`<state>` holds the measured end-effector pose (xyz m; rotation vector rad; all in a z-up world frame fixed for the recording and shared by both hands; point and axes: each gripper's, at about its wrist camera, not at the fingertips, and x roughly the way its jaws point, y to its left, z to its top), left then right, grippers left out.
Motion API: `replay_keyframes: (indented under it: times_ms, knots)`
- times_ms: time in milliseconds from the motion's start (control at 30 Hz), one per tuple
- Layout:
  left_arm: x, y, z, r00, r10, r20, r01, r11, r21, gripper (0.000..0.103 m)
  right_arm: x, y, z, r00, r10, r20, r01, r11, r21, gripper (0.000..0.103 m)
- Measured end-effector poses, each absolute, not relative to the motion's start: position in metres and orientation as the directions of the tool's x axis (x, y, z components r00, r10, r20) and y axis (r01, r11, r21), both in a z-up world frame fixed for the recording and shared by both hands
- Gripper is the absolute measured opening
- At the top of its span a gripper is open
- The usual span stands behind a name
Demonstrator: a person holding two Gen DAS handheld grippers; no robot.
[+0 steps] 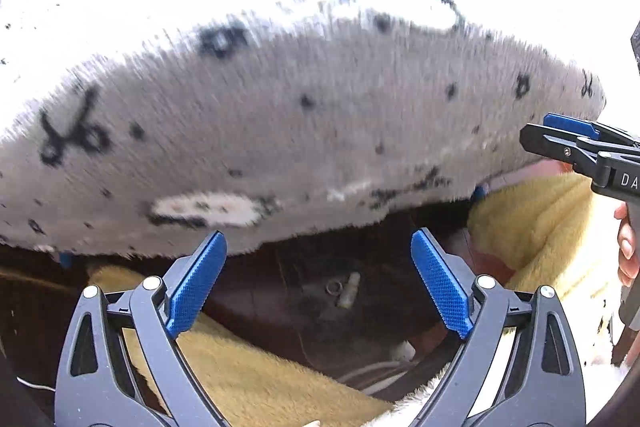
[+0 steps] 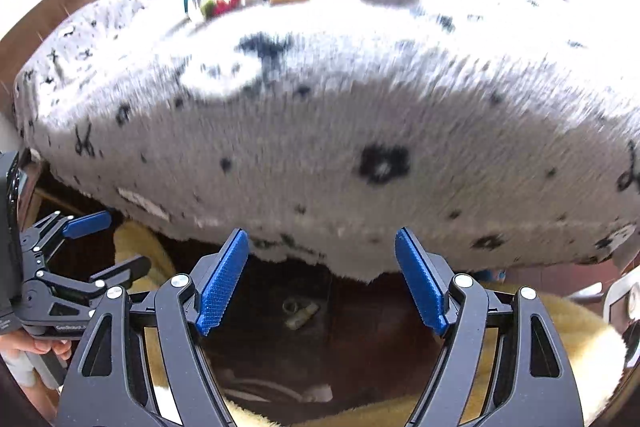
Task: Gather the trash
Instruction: 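Grasp the pink tin with the right tool while the left tool grasps the pipe-cleaner toy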
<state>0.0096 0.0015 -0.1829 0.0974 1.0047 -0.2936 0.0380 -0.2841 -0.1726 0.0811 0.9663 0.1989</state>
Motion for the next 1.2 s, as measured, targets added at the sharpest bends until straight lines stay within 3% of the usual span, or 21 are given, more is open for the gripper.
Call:
replay_keyframes:
  times_ms: [267, 633, 733, 1200]
  knots:
    - [0.020, 0.019, -0.142, 0.610, -0.197, -0.767, 0.256, 0.966, -0.044, 0.089, 0.055, -0.282, -0.141, 0.646, 0.142, -0.750, -0.120, 0.989, 0.084, 0.077]
    - [0.082, 0.025, -0.133, 0.667, -0.175, -0.724, 0.219, 0.975, -0.034, 0.087, 0.110, -0.293, -0.130, 0.693, 0.083, -0.716, -0.051, 0.997, 0.066, 0.077]
    - [0.104, 0.020, -0.132, 0.663, -0.189, -0.725, 0.232, 0.972, -0.041, 0.077, 0.134, -0.296, -0.130, 0.698, 0.063, -0.713, -0.032, 0.998, 0.057, 0.077]
    - [0.220, -0.005, -0.135, 0.628, -0.227, -0.744, 0.279, 0.959, -0.057, 0.061, 0.229, -0.303, -0.141, 0.681, 0.032, -0.732, -0.004, 0.999, 0.041, 0.081]
